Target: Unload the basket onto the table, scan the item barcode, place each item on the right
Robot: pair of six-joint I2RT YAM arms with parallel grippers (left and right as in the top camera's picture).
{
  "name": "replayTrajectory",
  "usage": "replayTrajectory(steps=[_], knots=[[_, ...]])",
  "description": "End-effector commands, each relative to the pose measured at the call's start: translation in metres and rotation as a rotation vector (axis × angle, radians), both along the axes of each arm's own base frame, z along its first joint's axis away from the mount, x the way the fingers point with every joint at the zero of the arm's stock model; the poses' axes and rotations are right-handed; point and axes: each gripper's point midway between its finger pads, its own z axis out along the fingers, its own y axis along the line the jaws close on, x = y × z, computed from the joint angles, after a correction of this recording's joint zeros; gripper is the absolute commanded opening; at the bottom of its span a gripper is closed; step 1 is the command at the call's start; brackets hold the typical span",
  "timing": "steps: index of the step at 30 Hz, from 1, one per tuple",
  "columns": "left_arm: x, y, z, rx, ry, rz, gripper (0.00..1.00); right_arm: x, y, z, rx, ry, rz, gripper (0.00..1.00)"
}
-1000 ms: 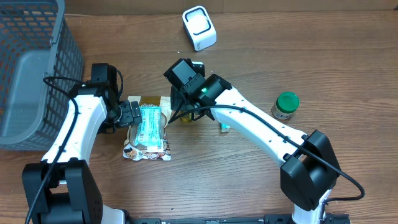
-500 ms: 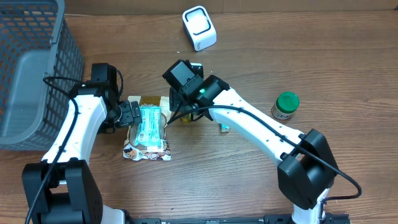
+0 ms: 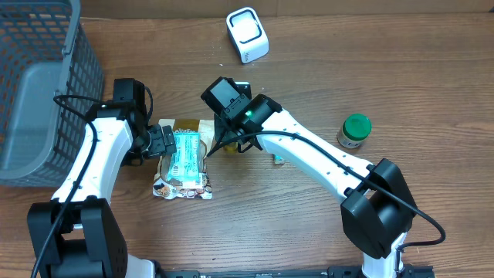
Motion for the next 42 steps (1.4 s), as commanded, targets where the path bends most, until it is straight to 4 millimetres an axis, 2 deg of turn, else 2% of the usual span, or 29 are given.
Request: replayTrajectory(steps=[1, 10, 17, 26, 28, 32, 42], knots=[[0.004, -0.002, 0.003, -0.006, -0.009, -0.015, 1.00, -0.001, 0.000, -0.003, -0.022, -0.003, 0.038, 0.35], [0.004, -0.002, 0.003, -0.006, -0.009, -0.015, 1.00, -0.005, -0.006, 0.000, -0.072, -0.004, 0.125, 0.36], [0.004, -0.002, 0.003, -0.006, -0.009, -0.015, 0.99, -0.011, -0.021, 0.010, -0.104, 0.005, 0.114, 0.36], [0.004, -0.003, 0.003, -0.006, -0.009, -0.016, 0.99, -0.019, -0.029, 0.007, -0.136, 0.038, 0.114, 0.36], [0.004, -0.003, 0.003, -0.006, -0.009, -0.016, 0.99, -0.019, -0.029, 0.007, -0.136, 0.037, 0.114, 0.43], [0.004, -0.003, 0.003, -0.006, -0.009, -0.016, 1.00, -0.016, -0.030, 0.007, -0.132, 0.033, 0.108, 0.62], [0.004, -0.002, 0.003, -0.006, -0.009, -0.016, 1.00, -0.006, -0.024, 0.015, -0.101, -0.001, 0.101, 0.68]])
